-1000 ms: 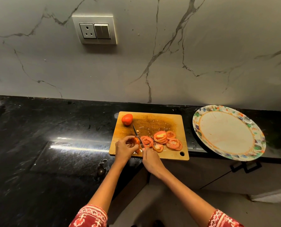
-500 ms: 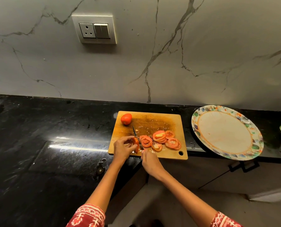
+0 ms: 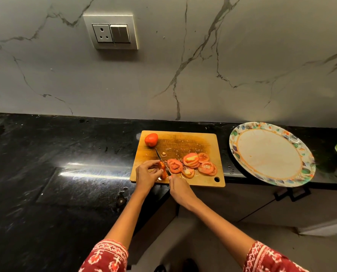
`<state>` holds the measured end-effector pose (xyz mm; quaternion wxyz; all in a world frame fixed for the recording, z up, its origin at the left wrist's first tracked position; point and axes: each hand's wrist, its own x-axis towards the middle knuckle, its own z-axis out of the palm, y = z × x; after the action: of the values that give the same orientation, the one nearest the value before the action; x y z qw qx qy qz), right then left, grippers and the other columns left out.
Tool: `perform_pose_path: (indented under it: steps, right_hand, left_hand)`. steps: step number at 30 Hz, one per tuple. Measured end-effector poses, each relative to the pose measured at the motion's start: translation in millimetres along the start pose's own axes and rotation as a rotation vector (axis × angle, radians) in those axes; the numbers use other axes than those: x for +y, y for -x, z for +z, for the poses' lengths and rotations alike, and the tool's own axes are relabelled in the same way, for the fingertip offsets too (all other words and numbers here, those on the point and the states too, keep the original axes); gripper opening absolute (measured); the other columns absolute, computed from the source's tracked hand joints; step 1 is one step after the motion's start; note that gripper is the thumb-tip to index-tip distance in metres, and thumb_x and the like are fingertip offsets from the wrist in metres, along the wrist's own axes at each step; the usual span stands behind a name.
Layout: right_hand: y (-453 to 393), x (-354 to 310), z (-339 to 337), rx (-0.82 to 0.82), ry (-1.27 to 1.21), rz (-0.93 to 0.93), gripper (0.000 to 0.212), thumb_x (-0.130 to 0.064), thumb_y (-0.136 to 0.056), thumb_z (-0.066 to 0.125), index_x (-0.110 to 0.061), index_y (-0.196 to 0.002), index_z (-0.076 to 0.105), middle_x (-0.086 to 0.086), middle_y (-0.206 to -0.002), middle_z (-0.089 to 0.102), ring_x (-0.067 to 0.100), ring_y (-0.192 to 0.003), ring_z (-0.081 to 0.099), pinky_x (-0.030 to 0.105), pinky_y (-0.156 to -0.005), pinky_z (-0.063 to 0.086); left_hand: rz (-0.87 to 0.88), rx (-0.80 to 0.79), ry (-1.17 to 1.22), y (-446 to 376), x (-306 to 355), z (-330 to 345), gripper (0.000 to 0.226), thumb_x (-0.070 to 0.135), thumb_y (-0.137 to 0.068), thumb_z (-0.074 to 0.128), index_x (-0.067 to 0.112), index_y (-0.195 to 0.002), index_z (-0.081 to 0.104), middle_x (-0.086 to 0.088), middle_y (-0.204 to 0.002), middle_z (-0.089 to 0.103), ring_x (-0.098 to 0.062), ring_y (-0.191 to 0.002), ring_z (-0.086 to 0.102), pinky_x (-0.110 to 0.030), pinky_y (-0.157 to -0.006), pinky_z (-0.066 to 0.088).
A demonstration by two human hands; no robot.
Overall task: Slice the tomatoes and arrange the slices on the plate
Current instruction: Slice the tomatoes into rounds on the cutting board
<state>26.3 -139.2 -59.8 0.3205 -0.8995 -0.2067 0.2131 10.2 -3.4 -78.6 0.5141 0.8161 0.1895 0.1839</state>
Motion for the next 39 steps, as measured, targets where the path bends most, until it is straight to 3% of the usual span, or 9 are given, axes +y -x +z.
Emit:
perform_pose_path:
  steps: [9,13,17,22,28,39]
  right_hand:
    - [-6,1,-2,-0.021,0.012,0.007,0.032,-0.026,-0.102,0.027,-0.005,-0.106,0.051,0.019,-0.103,0.06,0.035,-0.096,0.056,0.036,-0.072,0.038]
    - [-9,1,0,-0.029,0.026,0.015,0.03,-0.023,-0.101,0.029,-0.004,-0.108,0.05,0.02,-0.106,0.061,0.035,-0.097,0.058,0.038,-0.074,0.042]
    - [-8,7,-2,-0.026,0.06,-0.003,0.032,-0.024,-0.102,0.029,-0.002,-0.111,0.05,0.023,-0.105,0.061,0.038,-0.097,0.058,0.034,-0.068,0.035]
    - [-2,14,-3,-0.015,0.057,-0.011,0.031,-0.026,-0.102,0.029,-0.003,-0.108,0.049,0.021,-0.098,0.061,0.037,-0.09,0.058,0.034,-0.064,0.033]
    - [-8,8,-3,-0.022,0.057,0.008,0.031,-0.023,-0.102,0.029,-0.004,-0.117,0.047,0.022,-0.104,0.062,0.037,-0.097,0.06,0.034,-0.067,0.037]
    - [-6,8,-7,-0.036,0.072,-0.007,0.03,-0.024,-0.102,0.029,-0.005,-0.119,0.045,0.021,-0.102,0.063,0.035,-0.093,0.061,0.039,-0.07,0.043]
  left_hand:
    - [-0.031,0.002,0.034,8,-3,6,0.037,-0.002,-0.073,0.072,0.001,-0.11,0.065,-0.009,-0.111,0.06,-0.014,-0.104,0.056,-0.005,-0.078,0.048]
    - [-0.014,0.013,-0.007,5,-1,8,0.035,-0.002,-0.073,0.072,0.002,-0.107,0.067,-0.009,-0.107,0.062,-0.015,-0.099,0.059,-0.005,-0.074,0.048]
    - [-0.023,0.029,-0.021,2,2,8,0.033,-0.002,-0.071,0.072,0.002,-0.103,0.068,-0.012,-0.103,0.066,-0.015,-0.092,0.061,-0.009,-0.072,0.049]
    - [-0.026,0.023,-0.024,1,1,8,0.034,-0.002,-0.071,0.073,0.001,-0.104,0.067,-0.013,-0.104,0.066,-0.017,-0.094,0.063,-0.018,-0.077,0.05]
    - [0.023,0.006,-0.033,6,4,10,0.033,-0.003,-0.073,0.071,0.0,-0.106,0.067,-0.009,-0.104,0.064,-0.011,-0.093,0.059,-0.002,-0.074,0.046]
    - [0.043,0.0,-0.077,7,6,11,0.032,-0.002,-0.073,0.071,0.002,-0.104,0.067,-0.004,-0.101,0.063,-0.009,-0.092,0.058,-0.001,-0.074,0.045]
